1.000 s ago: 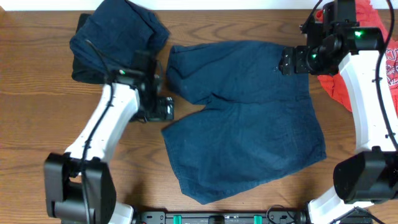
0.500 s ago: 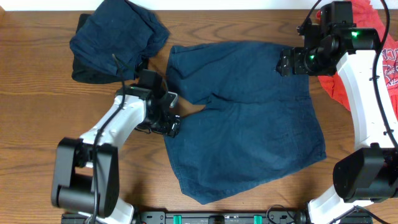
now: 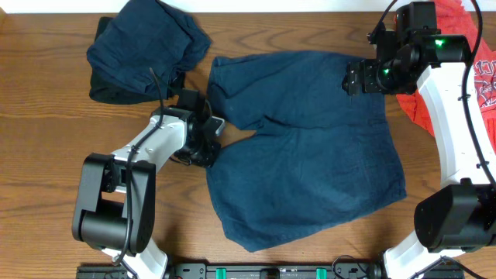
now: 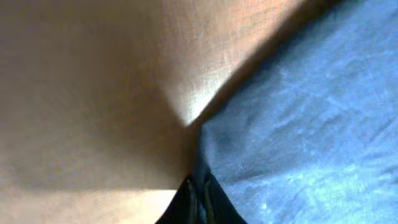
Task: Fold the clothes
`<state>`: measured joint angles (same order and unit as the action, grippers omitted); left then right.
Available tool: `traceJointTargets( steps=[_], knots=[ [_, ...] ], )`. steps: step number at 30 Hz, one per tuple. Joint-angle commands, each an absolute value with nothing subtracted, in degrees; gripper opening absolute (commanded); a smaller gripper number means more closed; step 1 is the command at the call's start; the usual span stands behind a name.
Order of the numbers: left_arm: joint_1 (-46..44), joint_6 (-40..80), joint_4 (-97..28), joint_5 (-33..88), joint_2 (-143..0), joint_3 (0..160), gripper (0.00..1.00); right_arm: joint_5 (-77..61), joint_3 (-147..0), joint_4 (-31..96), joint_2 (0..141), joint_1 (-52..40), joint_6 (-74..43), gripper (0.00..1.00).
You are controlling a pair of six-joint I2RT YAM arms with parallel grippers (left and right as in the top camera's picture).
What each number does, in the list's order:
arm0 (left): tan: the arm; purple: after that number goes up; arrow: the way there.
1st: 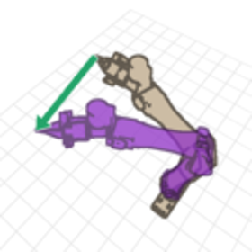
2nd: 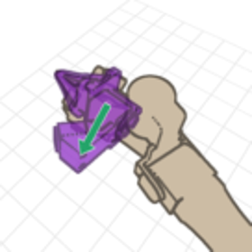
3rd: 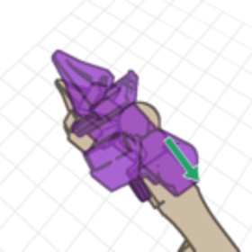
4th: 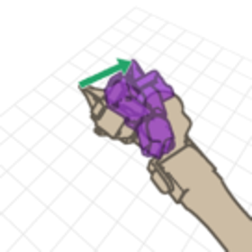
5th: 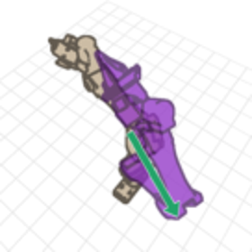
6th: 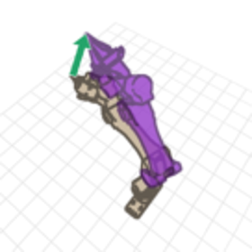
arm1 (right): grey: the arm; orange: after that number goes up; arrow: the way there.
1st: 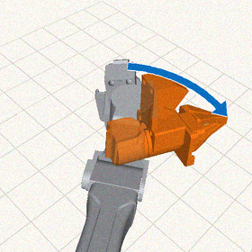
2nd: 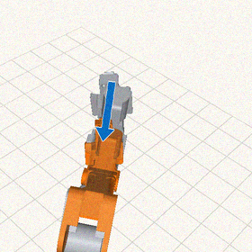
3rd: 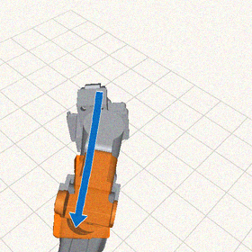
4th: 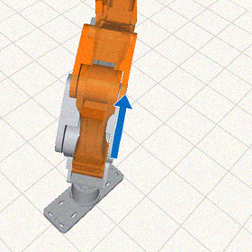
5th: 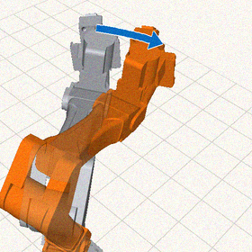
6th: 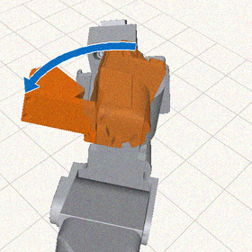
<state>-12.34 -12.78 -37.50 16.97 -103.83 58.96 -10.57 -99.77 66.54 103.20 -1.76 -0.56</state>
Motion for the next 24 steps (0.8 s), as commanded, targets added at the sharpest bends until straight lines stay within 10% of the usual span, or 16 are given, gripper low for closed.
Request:
traceJointTargets(
  steps=[1,14,20,24],
  knots=[
    [-12.2,-11.7,-35.2,17.1,-104.4,58.9,0.06,-11.0,-99.5,66.4,103.6,-2.4,0.4,0.97],
    [-6.5,-8.9,-36.0,11.5,-104.3,65.6,0.06,-11.0,-98.2,65.0,103.8,-2.8,-0.8,0.93],
    [-5.1,-8.9,-46.7,9.8,-104.0,74.2,0.81,-11.0,-98.2,65.4,102.0,-2.6,-2.0,0.93],
    [-5.3,-8.9,-54.2,9.8,-103.0,79.8,0.92,-10.0,-98.2,68.0,98.6,-2.6,-2.3,0.92]
  ],
)
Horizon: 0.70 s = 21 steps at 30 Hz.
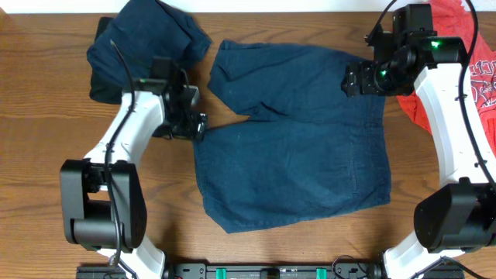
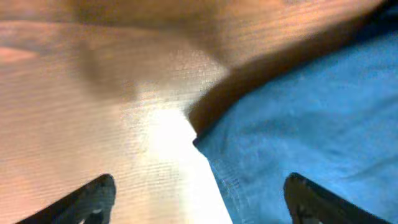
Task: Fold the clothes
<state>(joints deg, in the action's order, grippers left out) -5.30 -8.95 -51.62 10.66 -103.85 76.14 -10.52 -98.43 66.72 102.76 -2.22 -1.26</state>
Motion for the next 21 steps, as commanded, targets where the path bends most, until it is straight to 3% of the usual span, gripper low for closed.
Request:
traceJointTargets(
  steps=[1,13,21],
  knots=[
    [-5.5,-8.6,-55.8,9.8,-102.2,80.6,0.93,-8.8,-98.2,69.3,97.2,-2.6,-3.0,0.91],
    [-7.7,13.2,-68.8,9.8,-87.9,77.9,0.98,0.5,-95.7,84.2,83.1,-2.7,-16.5,0.92],
    [-17.9,26.0,-65.6,9.3,-84.1,63.0,0.93,1.8,-78.7,82.3,80.1,-2.6,-18.6,0.91]
  ],
)
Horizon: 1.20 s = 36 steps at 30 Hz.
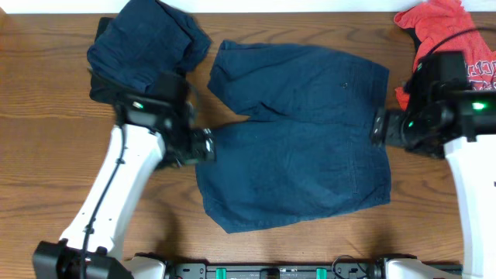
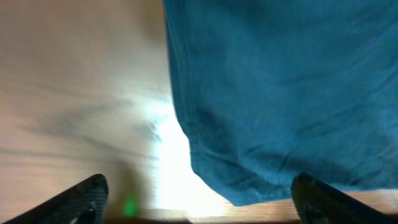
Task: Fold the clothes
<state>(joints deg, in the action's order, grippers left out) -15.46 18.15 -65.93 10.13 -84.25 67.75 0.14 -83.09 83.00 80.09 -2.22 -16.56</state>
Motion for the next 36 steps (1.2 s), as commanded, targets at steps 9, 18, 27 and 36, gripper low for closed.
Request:
traceJointTargets(
  steps=[9,18,27,36],
  knots=[
    [-26.4,38.0,-53.9,13.0,-84.1,44.8,0.88,1.7,-68.2,75.4,80.1,-2.6,-18.0,0.91],
    [-35.2,44.4,-42.3,15.0,-84.2,37.5,0.51,1.7,-67.7,73.7,80.1,-2.6,-17.5,0.9],
    [-36.2,44.8,-39.0,14.3,-84.2,35.2,0.06,1.5,-66.8,74.0,80.1,-2.7,-17.8,0.86],
    [-27.5,35.9,-38.9,13.0,-84.1,40.0,0.06,-6.9,-56.6,70.7,80.1,-2.7,-18.2,0.82]
  ],
)
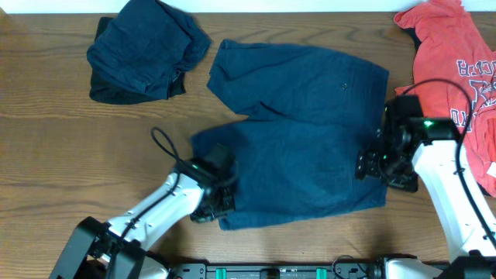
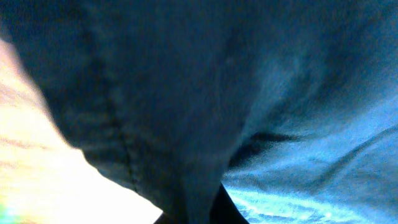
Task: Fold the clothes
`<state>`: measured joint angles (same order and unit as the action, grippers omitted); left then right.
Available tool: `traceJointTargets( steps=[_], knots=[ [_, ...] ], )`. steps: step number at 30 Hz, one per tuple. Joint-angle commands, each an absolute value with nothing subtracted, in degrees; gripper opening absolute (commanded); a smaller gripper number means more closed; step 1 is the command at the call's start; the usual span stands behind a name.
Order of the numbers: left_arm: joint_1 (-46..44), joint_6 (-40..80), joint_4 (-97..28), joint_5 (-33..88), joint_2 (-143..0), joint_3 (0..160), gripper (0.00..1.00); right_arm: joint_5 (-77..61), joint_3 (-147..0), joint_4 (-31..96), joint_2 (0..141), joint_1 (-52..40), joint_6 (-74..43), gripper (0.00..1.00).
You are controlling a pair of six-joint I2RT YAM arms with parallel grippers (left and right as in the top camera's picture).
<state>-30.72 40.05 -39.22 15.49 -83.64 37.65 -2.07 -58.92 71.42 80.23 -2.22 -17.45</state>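
Note:
Navy shorts [image 1: 302, 132] lie spread flat across the middle of the table. My left gripper [image 1: 219, 203] is at their near left hem corner. In the left wrist view the blue cloth [image 2: 280, 93] fills the frame and folds down into the gripper [image 2: 202, 214], whose dark jaws stand together at the bottom edge, shut on it. My right gripper [image 1: 373, 167] sits at the near right edge of the shorts, touching the cloth. Its jaws do not show from overhead.
A bundled dark blue garment [image 1: 147, 43] rests on a black one [image 1: 105, 91] at the far left. A red printed shirt [image 1: 453, 62] lies crumpled at the far right, next to the right arm. Bare wood table [image 1: 70, 155] shows on the left.
My left gripper was open at the shorts' left edge; now it is nearer the front, shut on the near left hem corner. My right gripper has moved nearer along the right edge.
At first my left gripper was shut on the shorts' left edge and the right was at the far right waist; the cloth lay rumpled. Then the shorts lay flatter and further left, the left gripper open. Both grippers then stood at the side edges, now at the near corners.

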Motion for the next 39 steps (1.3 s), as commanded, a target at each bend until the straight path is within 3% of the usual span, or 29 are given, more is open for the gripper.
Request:
traceJointTargets(
  steps=[1,8,18,24,35,39],
  knots=[
    [-26.3,35.1,-38.6,13.0,-84.1,40.4,0.06,-8.1,-55.8,70.3,80.1,-2.8,-18.3,0.82],
    [-19.2,32.6,-35.4,13.0,-84.1,40.8,0.06,-9.5,-50.9,68.2,80.1,-6.2,-22.5,0.78],
    [-18.0,31.8,-34.3,13.0,-84.1,40.8,0.06,-8.5,-41.2,56.8,80.1,-10.4,-30.1,0.57],
    [-18.0,31.6,-34.3,13.0,-84.1,40.8,0.06,-7.8,-36.8,49.6,80.1,-10.4,-31.1,0.54],
    [-18.0,31.5,-34.2,13.0,-84.1,40.8,0.06,1.6,-35.6,48.2,80.2,-10.4,-32.8,0.57],
    [-18.0,31.5,-34.2,13.0,-84.1,40.8,0.06,2.2,-34.7,47.6,80.3,-10.4,-34.3,0.47]
  ],
)
